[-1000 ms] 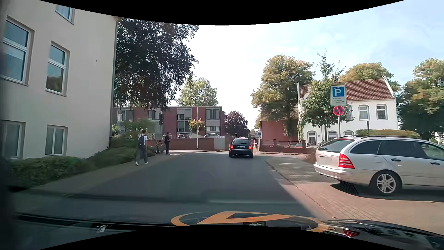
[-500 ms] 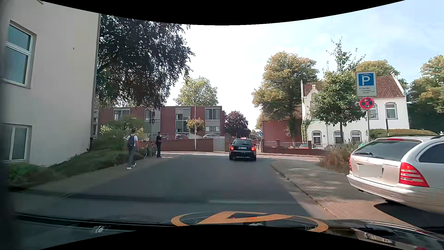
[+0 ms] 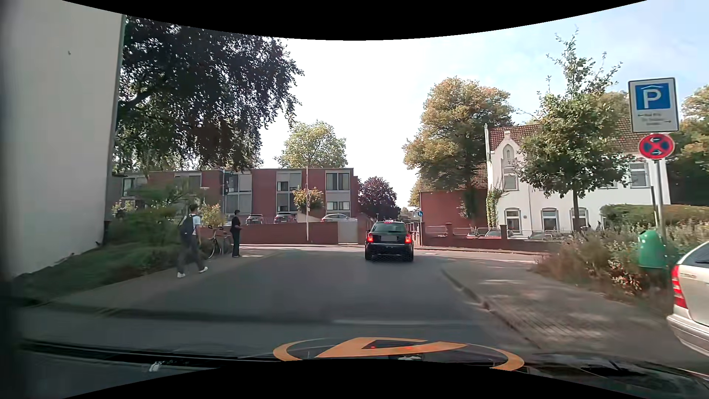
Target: Follow the waypoints while adhering to traffic rules and regulations
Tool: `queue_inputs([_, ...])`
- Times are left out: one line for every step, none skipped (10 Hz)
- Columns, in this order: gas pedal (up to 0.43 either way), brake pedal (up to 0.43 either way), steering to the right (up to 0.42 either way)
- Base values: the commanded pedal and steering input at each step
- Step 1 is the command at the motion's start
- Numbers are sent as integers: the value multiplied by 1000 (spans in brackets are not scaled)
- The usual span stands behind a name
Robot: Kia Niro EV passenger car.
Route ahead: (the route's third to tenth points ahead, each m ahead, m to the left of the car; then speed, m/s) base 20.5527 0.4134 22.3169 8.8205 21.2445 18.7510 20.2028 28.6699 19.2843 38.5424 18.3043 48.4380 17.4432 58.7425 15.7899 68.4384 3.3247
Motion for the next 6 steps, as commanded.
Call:
queue_inputs([0, 0, 3])
queue_inputs([0, 0, 4])
queue_inputs([0, 0, 6])
queue_inputs([0, 0, 8])
queue_inputs([0, 0, 8])
queue_inputs([0, 0, 9])
